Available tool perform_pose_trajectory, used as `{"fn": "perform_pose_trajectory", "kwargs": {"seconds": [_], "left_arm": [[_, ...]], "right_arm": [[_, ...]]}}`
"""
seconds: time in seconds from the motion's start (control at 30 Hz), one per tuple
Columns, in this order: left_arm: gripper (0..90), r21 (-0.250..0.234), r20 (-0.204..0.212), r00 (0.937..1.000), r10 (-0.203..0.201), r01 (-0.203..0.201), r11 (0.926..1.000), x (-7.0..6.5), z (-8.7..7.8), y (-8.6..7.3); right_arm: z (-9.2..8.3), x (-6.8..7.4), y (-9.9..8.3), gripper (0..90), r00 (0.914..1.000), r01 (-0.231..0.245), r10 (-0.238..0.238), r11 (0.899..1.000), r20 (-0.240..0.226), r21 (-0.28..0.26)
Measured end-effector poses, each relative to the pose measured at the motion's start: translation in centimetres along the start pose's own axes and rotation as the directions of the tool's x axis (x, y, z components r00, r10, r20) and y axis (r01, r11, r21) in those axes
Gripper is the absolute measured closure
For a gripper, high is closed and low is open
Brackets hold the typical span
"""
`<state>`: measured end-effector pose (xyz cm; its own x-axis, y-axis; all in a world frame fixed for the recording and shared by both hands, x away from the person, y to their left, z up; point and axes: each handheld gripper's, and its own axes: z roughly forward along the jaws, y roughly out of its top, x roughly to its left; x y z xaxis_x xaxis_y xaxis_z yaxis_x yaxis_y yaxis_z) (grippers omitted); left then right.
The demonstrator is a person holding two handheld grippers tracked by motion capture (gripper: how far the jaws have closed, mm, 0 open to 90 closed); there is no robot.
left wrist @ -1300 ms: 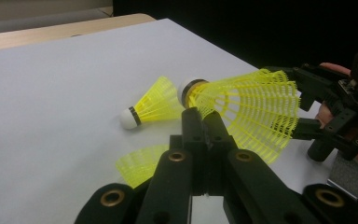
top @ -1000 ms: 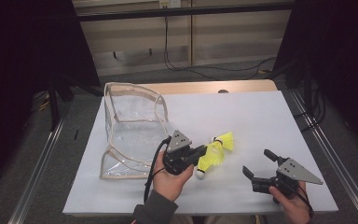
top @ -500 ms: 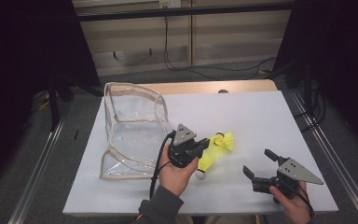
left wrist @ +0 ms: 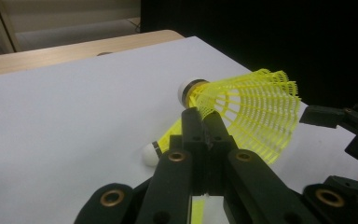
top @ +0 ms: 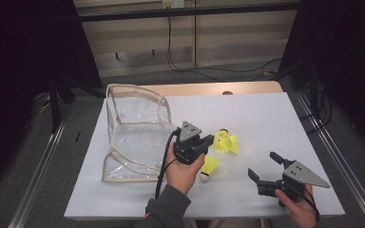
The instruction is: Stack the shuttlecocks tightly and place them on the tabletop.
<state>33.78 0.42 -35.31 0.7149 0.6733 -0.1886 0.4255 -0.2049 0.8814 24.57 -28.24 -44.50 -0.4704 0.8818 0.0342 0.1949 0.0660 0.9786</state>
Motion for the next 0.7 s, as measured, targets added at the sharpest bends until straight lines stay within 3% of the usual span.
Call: {"fn": "perform_pose_trajectory", "kwargs": {"seconds": [0.7], "left_arm": [[90.0, -0.016, -0.093, 0.9939, -0.060, 0.058, 0.9982, 1.2, 2.2, 0.7]], "right_arm": [[0.0, 0.0, 0.0, 2.6, 1.0000, 0.000, 0.000, 1.000, -0.001, 0.000]]}}
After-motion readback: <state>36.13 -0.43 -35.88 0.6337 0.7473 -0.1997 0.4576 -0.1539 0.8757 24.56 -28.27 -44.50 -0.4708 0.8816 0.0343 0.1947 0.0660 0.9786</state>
